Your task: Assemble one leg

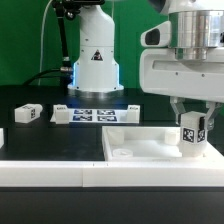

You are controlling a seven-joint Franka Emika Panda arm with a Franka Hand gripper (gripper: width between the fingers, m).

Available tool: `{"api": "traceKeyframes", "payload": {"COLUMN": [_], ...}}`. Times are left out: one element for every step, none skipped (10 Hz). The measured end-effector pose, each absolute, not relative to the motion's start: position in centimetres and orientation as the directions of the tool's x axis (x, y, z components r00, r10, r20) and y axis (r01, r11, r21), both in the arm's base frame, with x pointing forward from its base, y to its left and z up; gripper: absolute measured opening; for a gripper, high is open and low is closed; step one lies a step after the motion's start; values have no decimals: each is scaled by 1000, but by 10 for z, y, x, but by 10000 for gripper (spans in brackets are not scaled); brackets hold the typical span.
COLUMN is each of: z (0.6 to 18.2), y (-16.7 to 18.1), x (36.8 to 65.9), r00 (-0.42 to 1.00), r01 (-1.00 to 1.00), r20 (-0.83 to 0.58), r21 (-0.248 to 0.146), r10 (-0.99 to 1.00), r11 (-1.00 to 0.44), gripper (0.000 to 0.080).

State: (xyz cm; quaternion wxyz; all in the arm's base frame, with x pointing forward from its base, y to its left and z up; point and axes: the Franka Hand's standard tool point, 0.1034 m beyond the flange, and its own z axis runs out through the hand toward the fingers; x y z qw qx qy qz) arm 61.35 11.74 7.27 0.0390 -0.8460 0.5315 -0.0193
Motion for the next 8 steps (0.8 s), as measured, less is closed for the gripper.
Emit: {"api": "traceKeyframes", "payload": {"z": [73, 73, 73, 73, 73, 73, 73, 73], "y": [116, 115, 112, 108, 108, 109, 109, 109], "x": [614, 614, 615, 616, 616, 615, 615, 615], "r00": [344, 283, 202, 171, 165, 150, 170, 202], "r01": [-936, -956, -976, -982, -983, -986, -983, -976], "r20": [-23, -29, -41, -47, -48, -50, -48, -46], "r21": [-86, -83, -84, -86, -85, -84, -85, -87], "r10": [-939, -959, -978, -984, -985, -987, -984, -978], "r11": [-341, -280, -198, -167, -161, -145, -165, -198], "gripper": [290, 290, 291, 291, 291, 307, 307, 515]}}
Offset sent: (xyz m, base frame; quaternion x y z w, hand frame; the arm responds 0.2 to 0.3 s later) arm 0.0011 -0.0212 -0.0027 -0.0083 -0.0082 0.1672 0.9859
